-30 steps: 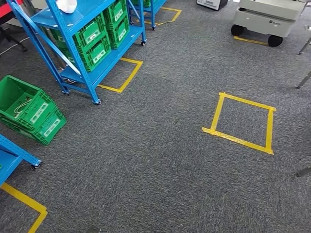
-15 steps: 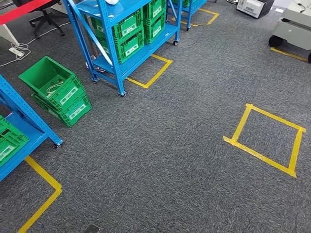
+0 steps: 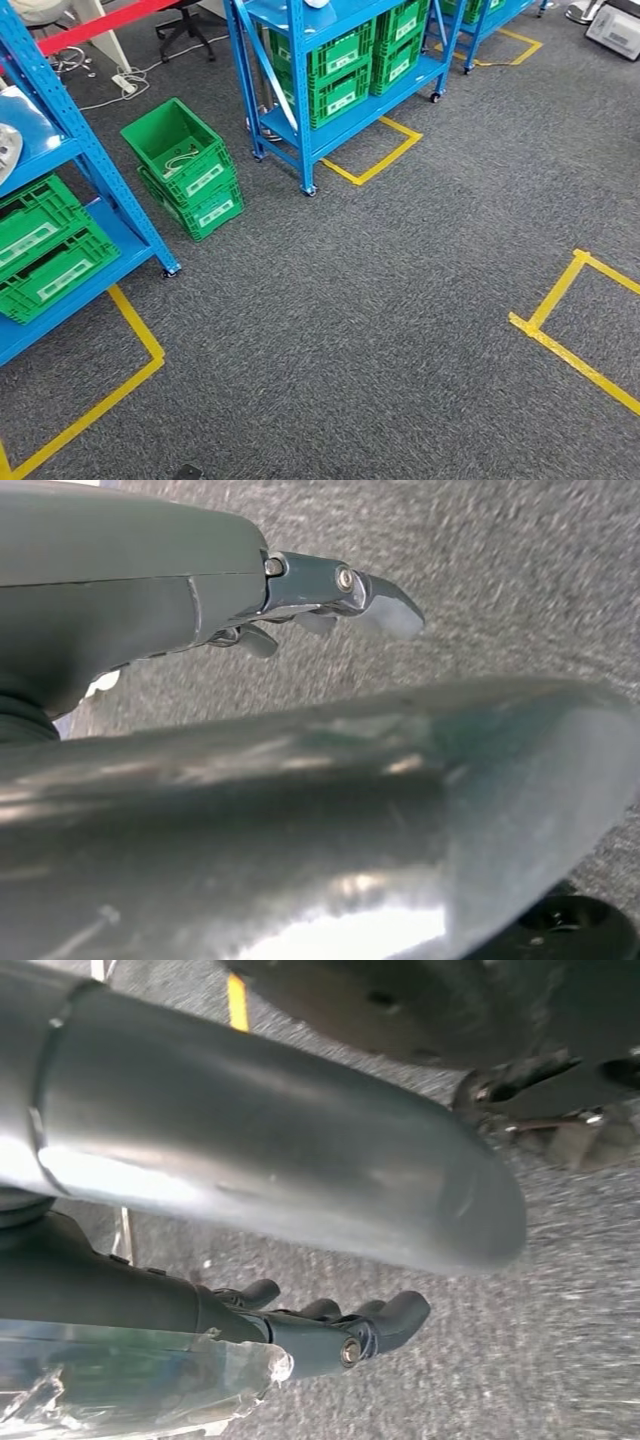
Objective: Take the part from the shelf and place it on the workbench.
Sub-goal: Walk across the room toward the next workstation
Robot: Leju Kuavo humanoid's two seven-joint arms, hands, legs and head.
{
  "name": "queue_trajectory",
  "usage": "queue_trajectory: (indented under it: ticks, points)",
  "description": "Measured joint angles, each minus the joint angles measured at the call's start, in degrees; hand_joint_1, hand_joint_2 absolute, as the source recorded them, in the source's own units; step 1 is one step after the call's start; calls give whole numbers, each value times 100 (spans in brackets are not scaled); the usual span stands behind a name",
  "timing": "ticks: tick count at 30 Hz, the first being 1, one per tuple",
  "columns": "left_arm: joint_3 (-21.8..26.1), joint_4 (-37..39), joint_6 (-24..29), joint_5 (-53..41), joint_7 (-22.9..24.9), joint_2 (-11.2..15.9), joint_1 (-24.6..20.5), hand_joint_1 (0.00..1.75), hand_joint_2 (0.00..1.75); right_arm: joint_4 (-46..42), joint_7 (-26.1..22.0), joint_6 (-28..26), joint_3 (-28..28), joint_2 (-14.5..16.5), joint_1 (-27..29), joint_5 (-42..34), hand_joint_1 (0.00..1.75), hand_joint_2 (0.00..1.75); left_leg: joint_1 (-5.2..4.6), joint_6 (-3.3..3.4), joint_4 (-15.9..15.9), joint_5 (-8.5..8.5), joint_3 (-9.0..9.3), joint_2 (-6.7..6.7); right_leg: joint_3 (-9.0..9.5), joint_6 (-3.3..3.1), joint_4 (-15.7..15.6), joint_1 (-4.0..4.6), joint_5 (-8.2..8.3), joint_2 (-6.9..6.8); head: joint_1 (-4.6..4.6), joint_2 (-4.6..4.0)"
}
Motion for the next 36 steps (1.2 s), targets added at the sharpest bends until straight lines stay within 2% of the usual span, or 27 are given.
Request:
queue_trajectory:
  ticks: [2, 3, 4, 5, 6, 7, 8, 9, 10, 12, 13, 15, 17, 19, 20, 21, 22, 23, 24, 26, 27, 28, 30, 31, 33, 34, 36]
  points:
    - [7, 0, -1, 4, 0, 7, 8, 0, 0, 0, -3, -7, 5, 8, 8, 11, 0, 0, -12, -55, 255, -179, -133, 264, 7, -76, -30, -1, 24, -142, -29, 0]
    - [10, 0, -2, 4, 0, 7, -1, 0, 0, 0, -5, -9, 7, 13, 15, 16, 0, 0, -19, -75, 558, -355, -279, 438, 7, -103, -36, 5, 26, -221, -43, -1]
    - [15, 0, -3, 4, -1, 2, -13, 0, 0, 0, -8, -12, 7, 16, 24, 18, 0, 0, -20, -91, 956, -549, -473, 537, 2, -122, -38, 14, 21, -305, -53, -1]
    - [20, 0, -4, 4, -1, -2, -20, 0, 0, 0, -9, -14, 8, 19, 31, 18, 0, 0, -17, -101, 1338, -698, -659, 575, -2, -132, -38, 20, 17, -393, -53, 0]
    - [25, 0, -4, 4, -2, -5, -17, 0, 0, 0, -11, -18, 8, 19, 34, 17, 0, 0, -15, -105, 1584, -753, -775, 588, -3, -138, -38, 23, 12, -478, -53, 1]
    - [28, 0, -4, 4, -2, -6, -9, 0, 0, 0, -14, -22, 8, 19, 32, 16, 0, 0, -15, -106, 1631, -701, -791, 594, 0, -142, -37, 24, 8, -553, -54, 1]
    - [32, 0, -4, 4, -2, -5, -1, 0, 0, 0, -17, -26, 8, 22, 25, 16, 0, 0, -16, -100, 1432, -545, -682, 617, 7, -139, -37, 24, 4, -623, -54, 0]
    - [34, 0, -4, 3, -3, -2, 3, 0, 0, -1, -21, -29, 8, 28, 18, 16, 0, 0, -20, -87, 1070, -346, -481, 692, 20, -132, -37, 24, -3, -685, -54, 0]
    - [37, 0, -4, 2, -5, 1, -2, 0, 0, -1, -24, -31, 8, 34, 13, 16, 0, 0, -35, -76, 658, -186, -256, 824, 33, -114, -34, 38, -16, -743, -55, 0]
    - [41, 0, -4, 1, -12, 4, -28, 0, 0, -1, -28, -33, 8, 42, 12, 15, 0, 0, -64, -26, 104, -45, 33, 1012, 44, -62, -27, 72, -52, -851, -54, 1]
    - [43, 0, -4, 0, -15, 3, -33, 0, 0, 0, -28, -33, 8, 42, 11, 15, 0, 0, -78, -1, 15, -55, 68, 1022, 58, -36, -31, 88, -67, -905, -53, 1]
    - [55, 0, -3, 0, -17, 1, -11, 0, 0, -2, -29, -34, 8, 42, -2, 14, 0, 0, -71, 65, -14, -48, 65, 893, 92, 18, -41, 83, -94, -968, -49, 1]
    - [81, 0, -3, 0, -18, 6, 6, 0, 0, -4, -32, -37, 8, 42, -13, 11, 0, 0, -39, 137, -34, -25, 74, 783, 24, 76, 177, 69, -252, -757, -31, 1]
    - [102, 0, -4, 0, -19, 5, -10, 0, 0, -4, -34, -40, 8, 42, 0, 4, 0, 0, -21, 187, -39, -9, 69, 667, -297, 111, 875, 61, -615, -454, -3, 1]
    - [108, 0, -4, 0, -19, 0, -17, 0, 0, -4, -33, -40, 8, 42, 11, 1, 0, 0, -20, 199, -38, -6, 64, 598, -501, 117, 1289, 60, -785, -389, 0, 1]
    - [112, 0, -4, 0, -19, -4, -18, 0, 0, -4, -33, -40, 8, 43, 19, -2, 0, 0, -20, 203, -37, -4, 63, 523, -663, 119, 1589, 60, -868, -364, 1, 1]
    - [117, 0, -4, 0, -19, -7, -13, 0, 0, -4, -32, -41, 9, 43, 26, -3, 0, 0, -19, 203, -35, -4, 65, 445, -736, 118, 1681, 57, -832, -357, 3, 1]
    - [121, 0, -4, 0, -19, -9, -8, 0, 0, -4, -31, -42, 9, 43, 29, -4, 0, 0, -14, 200, -32, -3, 71, 363, -692, 116, 1529, 49, -678, -344, 1, 1]
    - [123, 0, -4, 0, -19, -10, -7, 0, 0, -4, -29, -43, 10, 43, 28, -6, 0, 0, -5, 188, -29, -3, 77, 280, -548, 115, 1181, 35, -451, -304, 2, 1]
    - [126, 0, -4, 0, -20, -11, -12, 0, 0, -3, -29, -44, 10, 44, 27, -9, 0, 0, 6, 136, -4, -5, 69, 125, -197, 127, 376, -18, -99, -21, 9, 1]
    - [126, 0, -4, -1, -20, -11, -14, 0, 0, -3, -30, -45, 10, 46, 25, -10, 0, 0, 8, 98, 3, 0, 51, 62, -85, 124, 132, -35, -27, 98, 10, 1]
    - [126, 0, -4, -1, -20, -10, -12, 0, 0, -2, -31, -45, 9, 48, 19, -12, 0, 0, 12, 56, 3, 13, 28, 4, -34, 109, 25, -39, -17, 180, 9, 1]
    - [128, 0, -4, -2, -19, -8, 4, 0, 0, -2, -31, -45, 8, 49, 11, -13, 0, 0, 36, -23, -22, 53, -11, -97, -12, 39, 7, -19, 2, 80, 3, 1]
    - [129, 0, -4, -2, -19, -7, 15, 0, 0, -2, -29, -45, 8, 49, 9, -13, 0, 0, 38, -54, -3, 41, -32, -41, -6, -1, -1, -17, 17, 13, 1, 1]
    - [131, 0, -7, -2, -18, -5, 17, 0, 0, -2, -32, -47, 8, 49, 18, -11, 0, 0, 22, -101, 329, -179, -201, 259, -3, -72, -22, -21, 35, -143, -27, -1]
    - [131, 0, -12, -2, -18, -9, 7, 0, 0, -2, -33, -48, 8, 49, 26, -11, 0, 0, 14, -121, 685, -376, -372, 439, -4, -97, -23, -14, 32, -230, -42, 0]
    - [131, 0, -22, -3, -18, -19, -12, 0, 0, -1, -31, -49, 8, 48, 46, -15, 0, 0, 19, -147, 1467, -705, -754, 579, -8, -122, -22, 3, 20, -419, -54, 0]
